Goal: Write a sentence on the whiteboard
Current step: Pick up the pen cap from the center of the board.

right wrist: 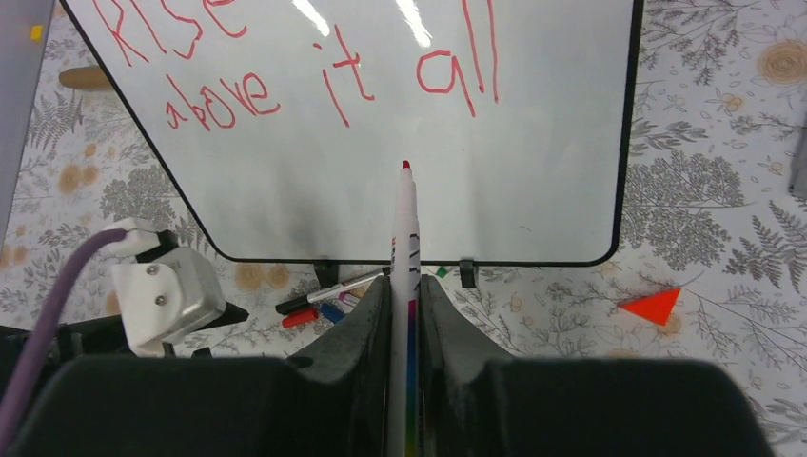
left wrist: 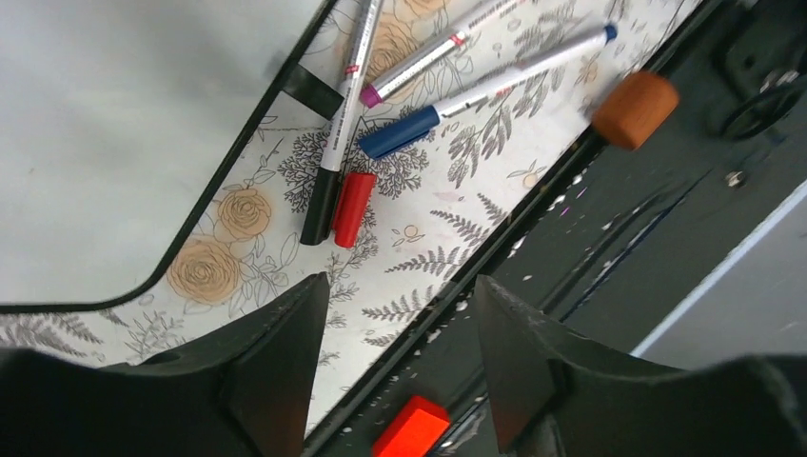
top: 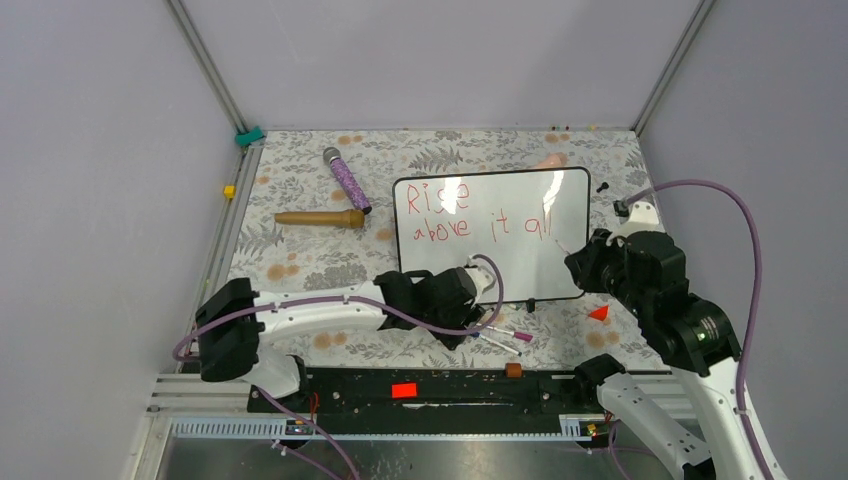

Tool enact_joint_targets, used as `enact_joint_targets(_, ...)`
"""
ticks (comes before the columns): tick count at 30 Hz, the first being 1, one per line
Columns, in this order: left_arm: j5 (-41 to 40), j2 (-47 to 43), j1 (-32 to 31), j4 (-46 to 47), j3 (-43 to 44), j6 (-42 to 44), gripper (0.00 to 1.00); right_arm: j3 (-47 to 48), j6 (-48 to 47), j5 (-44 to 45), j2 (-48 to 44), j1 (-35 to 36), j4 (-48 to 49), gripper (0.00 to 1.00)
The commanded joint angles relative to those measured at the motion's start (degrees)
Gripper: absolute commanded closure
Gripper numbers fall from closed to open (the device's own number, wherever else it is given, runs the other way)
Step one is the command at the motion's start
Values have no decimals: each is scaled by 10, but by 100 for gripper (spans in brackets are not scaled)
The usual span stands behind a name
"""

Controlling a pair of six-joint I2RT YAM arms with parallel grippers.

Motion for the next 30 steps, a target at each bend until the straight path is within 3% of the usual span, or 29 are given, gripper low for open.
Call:
enact_joint_targets(1,19,26,-5,4,28,121,44,13,-21,42,-21,4,-29,100)
enact_joint_targets(13,27,118,-5,18,59,157,58,29,-30,63,-26,4,-47,100)
enact_joint_targets(30,-5,179,0,31,74,151,62,33,-33,59,-23,4,-47,100)
